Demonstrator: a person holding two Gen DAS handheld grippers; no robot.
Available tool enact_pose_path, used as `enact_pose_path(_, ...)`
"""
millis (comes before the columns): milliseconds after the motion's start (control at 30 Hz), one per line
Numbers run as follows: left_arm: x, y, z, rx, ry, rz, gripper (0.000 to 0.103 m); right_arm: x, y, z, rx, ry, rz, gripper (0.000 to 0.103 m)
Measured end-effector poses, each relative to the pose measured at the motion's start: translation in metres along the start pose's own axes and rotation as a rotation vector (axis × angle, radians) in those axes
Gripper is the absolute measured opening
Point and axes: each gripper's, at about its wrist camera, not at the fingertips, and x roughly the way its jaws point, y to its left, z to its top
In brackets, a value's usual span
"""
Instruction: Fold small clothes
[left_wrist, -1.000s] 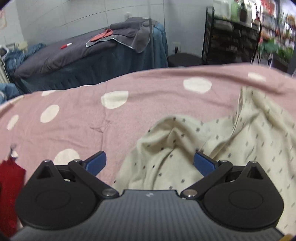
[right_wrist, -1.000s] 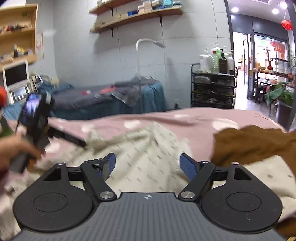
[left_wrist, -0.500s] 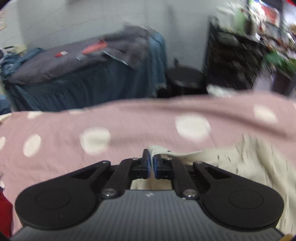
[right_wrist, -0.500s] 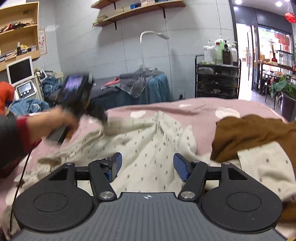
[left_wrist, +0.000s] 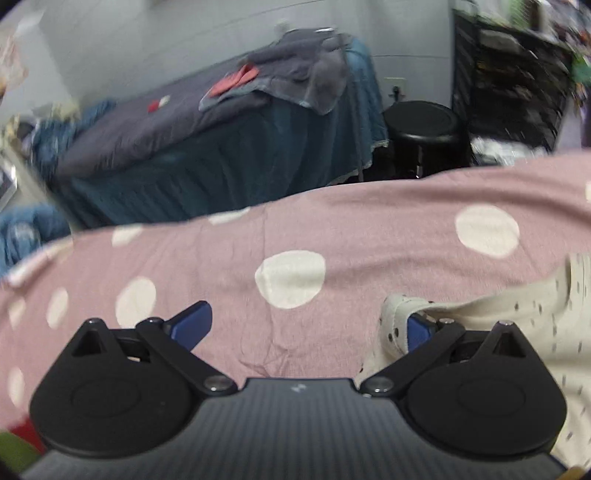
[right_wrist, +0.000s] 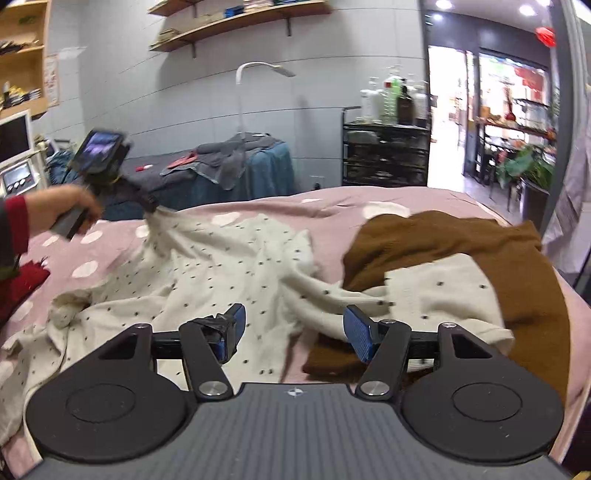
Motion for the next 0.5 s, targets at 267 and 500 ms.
enact_pose_path(267,0.025,0.038,0.032,-0.377,0.152,-0.302,0.103,-0.001,-0.003,0.001,0.015,0.011,-0.004,0.097)
enact_pose_path(500,0.079,0.053,0.0,-0.61,0.491,-0.741,0.103,0.002,0.003,0.001,-0.002,0.025,0.013,0.098)
